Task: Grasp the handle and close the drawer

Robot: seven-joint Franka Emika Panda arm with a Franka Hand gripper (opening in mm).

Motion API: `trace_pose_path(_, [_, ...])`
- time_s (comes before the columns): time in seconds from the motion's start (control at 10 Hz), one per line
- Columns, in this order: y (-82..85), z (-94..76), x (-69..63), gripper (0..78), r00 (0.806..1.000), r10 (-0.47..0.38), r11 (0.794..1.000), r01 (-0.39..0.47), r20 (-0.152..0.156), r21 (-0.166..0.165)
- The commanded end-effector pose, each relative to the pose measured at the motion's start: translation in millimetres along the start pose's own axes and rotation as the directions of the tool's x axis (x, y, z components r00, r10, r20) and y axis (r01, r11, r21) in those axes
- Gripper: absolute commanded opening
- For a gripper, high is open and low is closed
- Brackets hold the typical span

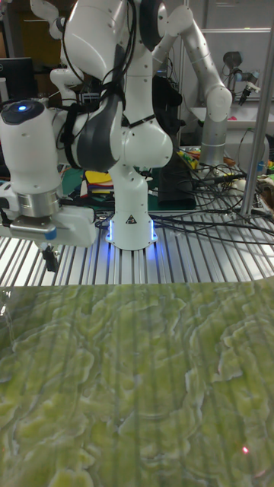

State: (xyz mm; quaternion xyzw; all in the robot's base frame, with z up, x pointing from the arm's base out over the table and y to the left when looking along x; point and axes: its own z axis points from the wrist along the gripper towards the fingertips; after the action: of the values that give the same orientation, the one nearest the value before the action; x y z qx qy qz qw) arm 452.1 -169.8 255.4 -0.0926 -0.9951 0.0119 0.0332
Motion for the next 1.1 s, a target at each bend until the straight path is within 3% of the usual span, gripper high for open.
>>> trace_pose_path(0.1, [1.3,-0.9,1.7,1.1,0.998,-0.002,1.0,0.003,-0.058,0.026])
trace_pose_path(0.2, [1.3,-0.9,1.7,1.1,0.996,0.045,0.998,-0.041,-0.076,0.053])
trace_pose_path(0.4, [1.3,-0.9,1.7,1.1,0.992,0.111,0.993,-0.108,-0.064,0.052])
trace_pose_path(0.5, [1.3,-0.9,1.7,1.1,0.991,0.125,0.991,-0.122,-0.053,0.057])
trace_pose_path(0.8, [1.3,-0.9,1.7,1.1,0.992,0.11,0.993,-0.106,-0.063,0.057])
trace_pose_path(1.0, [43.0,2.5,-4.6,1.1,0.997,0.057,0.991,-0.051,-0.052,0.12])
trace_pose_path(1.1, [76.2,3.8,-4.2,1.1,0.998,0.037,0.99,-0.029,-0.052,0.138])
